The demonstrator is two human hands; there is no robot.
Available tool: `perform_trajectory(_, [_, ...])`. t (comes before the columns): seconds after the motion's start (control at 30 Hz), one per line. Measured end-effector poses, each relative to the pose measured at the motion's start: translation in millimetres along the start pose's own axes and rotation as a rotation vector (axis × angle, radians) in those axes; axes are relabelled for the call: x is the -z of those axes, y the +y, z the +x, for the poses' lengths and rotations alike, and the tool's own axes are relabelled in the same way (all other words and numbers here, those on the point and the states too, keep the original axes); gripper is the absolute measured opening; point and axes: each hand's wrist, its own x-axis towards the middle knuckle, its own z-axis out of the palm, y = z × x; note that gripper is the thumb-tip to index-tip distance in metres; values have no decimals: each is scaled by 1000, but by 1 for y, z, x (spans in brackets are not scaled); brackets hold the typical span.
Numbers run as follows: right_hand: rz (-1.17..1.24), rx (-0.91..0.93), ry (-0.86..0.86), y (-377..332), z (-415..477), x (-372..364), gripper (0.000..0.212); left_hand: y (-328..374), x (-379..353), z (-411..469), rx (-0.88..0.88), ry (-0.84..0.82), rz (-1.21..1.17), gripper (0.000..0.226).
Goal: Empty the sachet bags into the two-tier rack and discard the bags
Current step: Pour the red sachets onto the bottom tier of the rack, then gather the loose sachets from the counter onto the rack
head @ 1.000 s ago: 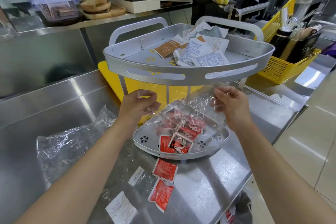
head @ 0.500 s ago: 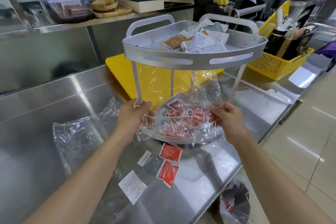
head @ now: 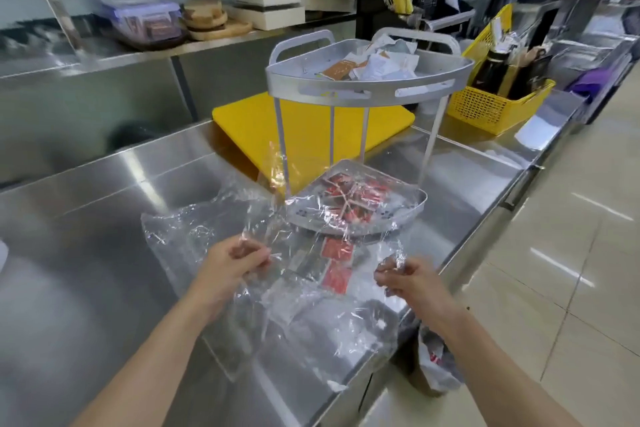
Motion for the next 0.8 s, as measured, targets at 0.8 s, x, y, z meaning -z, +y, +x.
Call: perform_trajectory(0.8, [-499, 197, -153, -80, 119, -167, 2, -35, 113, -33, 277, 428, -105, 22])
